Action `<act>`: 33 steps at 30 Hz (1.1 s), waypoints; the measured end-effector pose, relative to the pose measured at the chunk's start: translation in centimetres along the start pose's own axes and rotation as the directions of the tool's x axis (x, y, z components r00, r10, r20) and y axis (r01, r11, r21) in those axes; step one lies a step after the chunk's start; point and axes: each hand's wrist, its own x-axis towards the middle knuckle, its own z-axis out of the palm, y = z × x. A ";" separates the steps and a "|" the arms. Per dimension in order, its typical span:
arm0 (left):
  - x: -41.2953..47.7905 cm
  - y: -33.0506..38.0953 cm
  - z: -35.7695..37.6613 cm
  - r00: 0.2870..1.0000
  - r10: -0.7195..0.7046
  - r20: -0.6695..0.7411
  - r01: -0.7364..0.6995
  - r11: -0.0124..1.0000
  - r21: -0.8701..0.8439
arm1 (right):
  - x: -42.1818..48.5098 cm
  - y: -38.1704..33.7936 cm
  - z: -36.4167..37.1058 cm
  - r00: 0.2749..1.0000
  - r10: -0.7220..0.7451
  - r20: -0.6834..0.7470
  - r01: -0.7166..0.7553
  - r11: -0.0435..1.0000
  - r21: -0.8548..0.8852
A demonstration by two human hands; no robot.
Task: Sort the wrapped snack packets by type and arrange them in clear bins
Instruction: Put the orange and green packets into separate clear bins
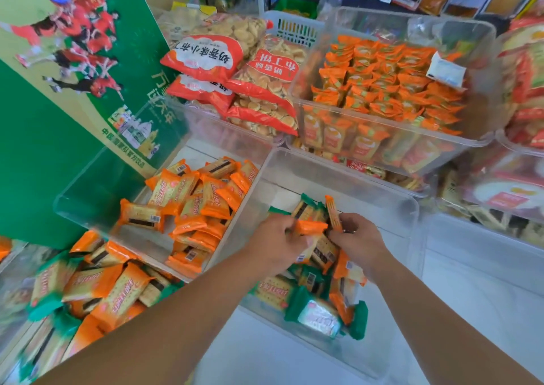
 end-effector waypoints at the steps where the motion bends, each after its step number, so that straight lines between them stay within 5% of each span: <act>1: 0.6 0.1 1.0 1.000 -0.022 0.005 0.022 0.999 -0.033 | -0.1 0.1 0.0 1.000 -0.003 -0.015 0.003 1.000 -0.018; 6: 2.3 -0.2 3.9 0.990 -0.104 -0.091 0.088 0.983 -0.161 | -1.4 0.0 -0.8 0.997 -0.056 -0.045 0.052 0.995 -0.085; 14: -3.8 1.4 -0.4 0.929 -0.032 -0.370 -0.111 0.927 -0.358 | -6.6 -4.0 -0.6 0.932 -0.319 -0.173 0.317 0.948 -0.041; 18: -8.3 1.0 -7.6 0.773 -0.141 -0.619 -0.173 0.891 -0.419 | -10.0 -9.3 2.8 0.885 -0.459 -0.083 0.466 0.878 0.108; 21: -9.6 -1.8 -12.0 0.614 -0.277 -0.739 -0.085 0.908 -0.411 | -10.6 -12.1 6.7 0.851 -0.525 0.032 0.518 0.847 0.121; 27: -11.1 -4.6 -13.7 0.796 -0.265 -0.544 0.221 0.964 -0.146 | -9.8 -11.6 8.7 0.902 -0.397 0.170 0.396 0.917 0.046; 30: -11.8 -3.6 -12.6 0.797 -0.066 -0.601 0.138 0.988 0.074 | -9.4 -9.0 4.1 0.921 -0.304 0.244 0.305 0.952 0.032; 33: -11.2 -1.5 -9.3 0.873 0.050 -0.486 -0.039 0.999 0.033 | -8.2 -5.9 -1.3 0.946 -0.235 0.224 0.260 0.962 -0.089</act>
